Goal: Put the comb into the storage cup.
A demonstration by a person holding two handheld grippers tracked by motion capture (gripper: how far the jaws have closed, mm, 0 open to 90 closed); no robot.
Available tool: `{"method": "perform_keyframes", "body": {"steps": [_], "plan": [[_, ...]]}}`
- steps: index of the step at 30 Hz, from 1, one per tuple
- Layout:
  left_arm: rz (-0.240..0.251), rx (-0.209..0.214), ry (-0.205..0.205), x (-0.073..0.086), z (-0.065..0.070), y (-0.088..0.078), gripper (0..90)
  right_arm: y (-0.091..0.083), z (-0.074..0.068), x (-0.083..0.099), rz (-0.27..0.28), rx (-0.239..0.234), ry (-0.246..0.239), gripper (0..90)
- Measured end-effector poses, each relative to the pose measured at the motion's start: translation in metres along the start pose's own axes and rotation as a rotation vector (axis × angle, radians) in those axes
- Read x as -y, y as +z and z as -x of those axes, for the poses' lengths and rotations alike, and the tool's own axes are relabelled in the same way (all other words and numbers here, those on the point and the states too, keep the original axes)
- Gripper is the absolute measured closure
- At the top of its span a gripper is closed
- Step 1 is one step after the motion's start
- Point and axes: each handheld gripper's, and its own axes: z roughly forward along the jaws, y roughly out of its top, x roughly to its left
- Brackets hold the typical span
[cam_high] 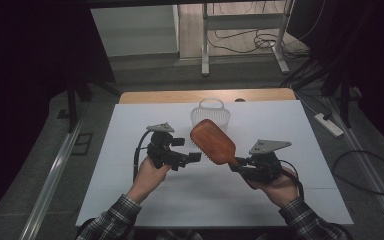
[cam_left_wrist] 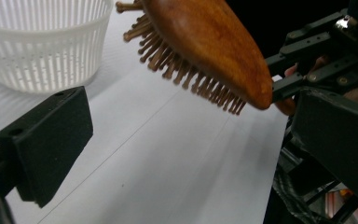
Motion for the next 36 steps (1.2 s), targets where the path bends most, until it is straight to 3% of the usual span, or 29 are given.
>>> {"method": "perform_keyframes", "body": {"steps": [5,36], "plan": [[0.015,0.036,-0.032,-0.003,-0.002,0.006,0.0,0.000,-0.003,-0.001,0.008,-0.002,-0.004,72.0],[0.016,0.116,-0.088,-0.015,-0.003,0.028,0.3,0.005,-0.016,-0.002,0.035,-0.029,-0.031,72.0]]}}
